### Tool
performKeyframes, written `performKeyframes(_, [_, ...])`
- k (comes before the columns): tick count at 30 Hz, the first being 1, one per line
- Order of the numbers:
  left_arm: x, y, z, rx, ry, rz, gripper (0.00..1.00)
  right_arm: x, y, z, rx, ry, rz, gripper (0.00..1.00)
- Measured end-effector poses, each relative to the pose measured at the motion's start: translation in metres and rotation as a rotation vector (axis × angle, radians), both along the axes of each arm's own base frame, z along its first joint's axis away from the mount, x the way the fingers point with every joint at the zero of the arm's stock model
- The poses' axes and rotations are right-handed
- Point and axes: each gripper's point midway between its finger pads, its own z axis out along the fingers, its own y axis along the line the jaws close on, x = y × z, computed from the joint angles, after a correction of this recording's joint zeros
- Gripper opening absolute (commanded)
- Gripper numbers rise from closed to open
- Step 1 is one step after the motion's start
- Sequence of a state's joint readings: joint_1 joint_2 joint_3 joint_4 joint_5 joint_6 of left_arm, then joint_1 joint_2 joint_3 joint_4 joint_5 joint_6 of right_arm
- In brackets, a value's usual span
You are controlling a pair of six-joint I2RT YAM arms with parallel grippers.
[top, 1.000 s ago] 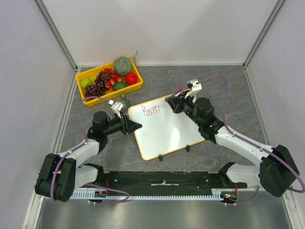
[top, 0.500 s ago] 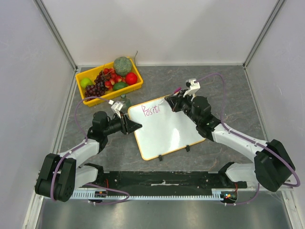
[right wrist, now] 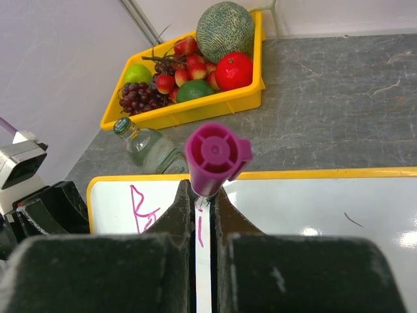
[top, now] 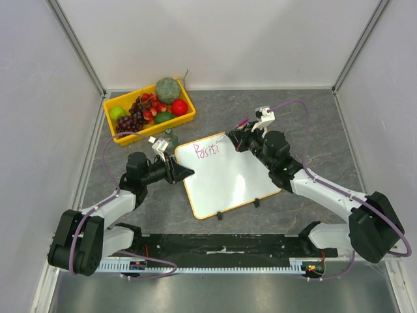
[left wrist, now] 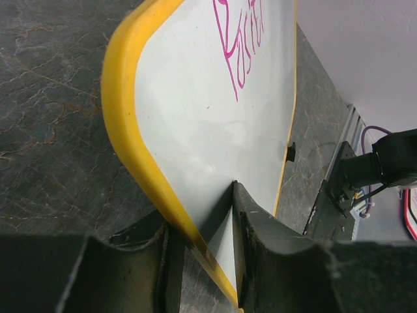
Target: Write a sentence on the whiteboard
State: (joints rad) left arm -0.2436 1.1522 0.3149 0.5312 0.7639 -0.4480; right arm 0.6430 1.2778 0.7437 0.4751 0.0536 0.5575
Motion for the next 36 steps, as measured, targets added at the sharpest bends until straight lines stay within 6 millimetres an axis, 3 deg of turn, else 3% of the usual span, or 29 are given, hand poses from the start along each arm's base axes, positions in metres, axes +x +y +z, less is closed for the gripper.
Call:
performKeyframes(9, [0.000,0.000,0.000,0.000,0.000,0.000,0.02,-0.002,-0.006,0.013,0.017,-0.025,-0.009,0.00])
performKeyframes(36, [0.000,0.000,0.000,0.000,0.001,0.001,0.02,-0.015,-0.015,-0.019,-0.027,0.030,0.000,0.00])
